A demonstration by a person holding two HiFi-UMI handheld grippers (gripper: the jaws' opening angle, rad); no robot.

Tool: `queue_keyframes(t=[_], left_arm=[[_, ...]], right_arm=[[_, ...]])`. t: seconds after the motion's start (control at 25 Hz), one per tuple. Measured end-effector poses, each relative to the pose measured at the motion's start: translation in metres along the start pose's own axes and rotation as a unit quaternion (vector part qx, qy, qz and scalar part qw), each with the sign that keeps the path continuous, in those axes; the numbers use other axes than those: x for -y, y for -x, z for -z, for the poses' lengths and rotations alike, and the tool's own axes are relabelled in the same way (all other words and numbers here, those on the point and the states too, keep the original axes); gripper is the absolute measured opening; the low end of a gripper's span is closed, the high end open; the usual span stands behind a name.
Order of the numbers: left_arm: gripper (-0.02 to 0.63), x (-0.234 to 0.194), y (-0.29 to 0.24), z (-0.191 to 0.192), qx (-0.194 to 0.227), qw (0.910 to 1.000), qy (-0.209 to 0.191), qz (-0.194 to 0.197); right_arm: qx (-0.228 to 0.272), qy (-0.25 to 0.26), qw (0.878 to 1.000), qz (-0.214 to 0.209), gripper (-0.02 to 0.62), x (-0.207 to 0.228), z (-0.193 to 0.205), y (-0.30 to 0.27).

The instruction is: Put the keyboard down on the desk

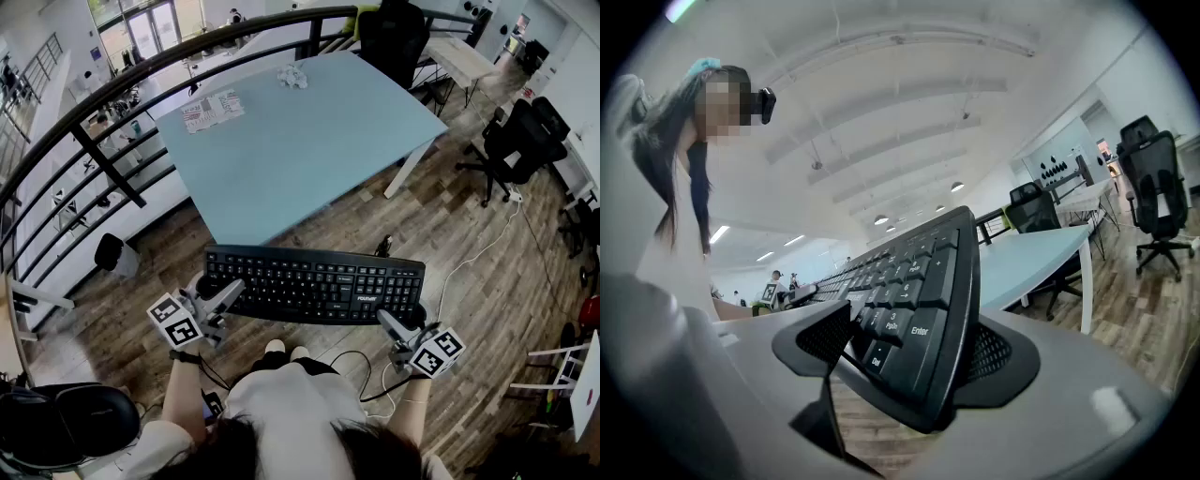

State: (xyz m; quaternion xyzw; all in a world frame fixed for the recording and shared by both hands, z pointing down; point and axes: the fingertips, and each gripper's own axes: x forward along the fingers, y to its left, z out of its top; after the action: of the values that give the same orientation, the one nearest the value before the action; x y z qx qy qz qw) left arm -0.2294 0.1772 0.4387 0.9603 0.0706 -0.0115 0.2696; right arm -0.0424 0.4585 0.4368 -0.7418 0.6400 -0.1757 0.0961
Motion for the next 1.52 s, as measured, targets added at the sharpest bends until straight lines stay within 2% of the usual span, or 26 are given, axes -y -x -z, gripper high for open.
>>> queue_keyframes(t=[0.44,0.72,0.88,1.12,1.52], left_arm=[[0.279,0.013,-0.003,0.000,-0.001,1.0000,0.000,-0.006],[0.279,0.001,-0.001,0.007,-0.006,0.9999,0.006,-0.014],[0.281,-0.005,-0.021,0.005,-0.005,0.9997,0.004,-0.023],[0.284,-0.051,-0.073,-0.015,0.001,0.9993,0.009,-0.035],[0.285,-0.143,-0.134,-0.081,0.017,0.9984,0.007,-0.054]], right_arm=[[0.011,-0.007,1.000,-0.006,0.325,0.002,-0.005,0.012],[0.006,-0.014,1.000,-0.006,0.325,0.006,0.005,0.002],[0.004,-0.017,1.000,-0.012,0.325,0.028,-0.003,-0.007],[-0.001,-0.016,1.000,-0.020,0.325,0.080,-0.031,-0.060],[-0.008,-0.009,0.999,-0.041,0.325,0.135,-0.085,-0.180]])
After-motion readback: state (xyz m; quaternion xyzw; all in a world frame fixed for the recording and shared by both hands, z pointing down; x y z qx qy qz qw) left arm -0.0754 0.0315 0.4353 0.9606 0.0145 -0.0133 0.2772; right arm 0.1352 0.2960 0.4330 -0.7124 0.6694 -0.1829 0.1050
